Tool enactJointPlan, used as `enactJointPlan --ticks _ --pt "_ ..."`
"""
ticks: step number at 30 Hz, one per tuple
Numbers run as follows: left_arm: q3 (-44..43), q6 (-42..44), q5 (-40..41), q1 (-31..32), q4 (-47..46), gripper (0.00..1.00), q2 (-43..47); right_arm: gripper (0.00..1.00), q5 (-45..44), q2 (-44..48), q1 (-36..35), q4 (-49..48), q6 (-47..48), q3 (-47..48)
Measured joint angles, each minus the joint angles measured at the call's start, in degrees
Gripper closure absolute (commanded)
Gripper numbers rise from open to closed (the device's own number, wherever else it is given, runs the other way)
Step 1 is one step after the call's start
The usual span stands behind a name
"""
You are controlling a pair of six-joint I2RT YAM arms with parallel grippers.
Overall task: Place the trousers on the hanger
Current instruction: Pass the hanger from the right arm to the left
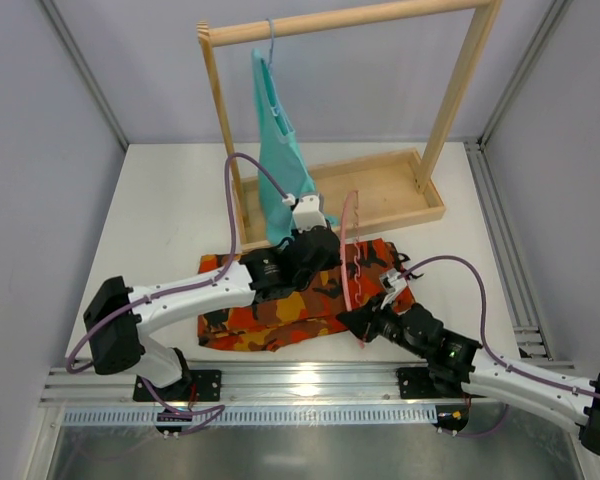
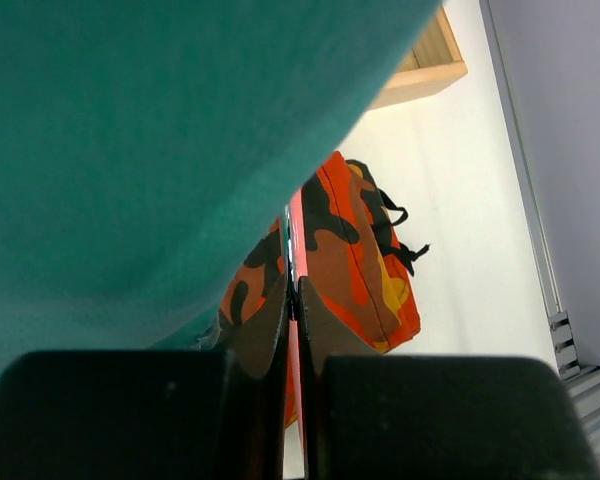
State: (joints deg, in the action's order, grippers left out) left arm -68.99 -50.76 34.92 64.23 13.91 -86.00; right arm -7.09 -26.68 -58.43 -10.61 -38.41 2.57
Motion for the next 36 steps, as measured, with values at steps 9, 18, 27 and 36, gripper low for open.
enactJointPlan --ticks 9,18,27,36 --pt "0.5 0.4 -0.8 0.0 -0.6 0.5 1.4 0.96 2.1 0.7 -0.3 -0.5 0.4 -0.2" --pt "0.6 0.2 -0.4 0.0 -0.2 0.36 5.0 0.96 2.8 6.3 -0.3 -0.5 -1.2 -0.3" --pt "0.5 0.4 -0.5 0.0 -0.6 0.46 4.9 0.96 6.0 7.0 -0.3 -1.1 -1.2 -0.3" --pt "-1.3 0.2 -0.7 0.0 0.1 0.97 2.6 0.77 7.9 4.4 -0.2 -0.9 -1.4 -0.3"
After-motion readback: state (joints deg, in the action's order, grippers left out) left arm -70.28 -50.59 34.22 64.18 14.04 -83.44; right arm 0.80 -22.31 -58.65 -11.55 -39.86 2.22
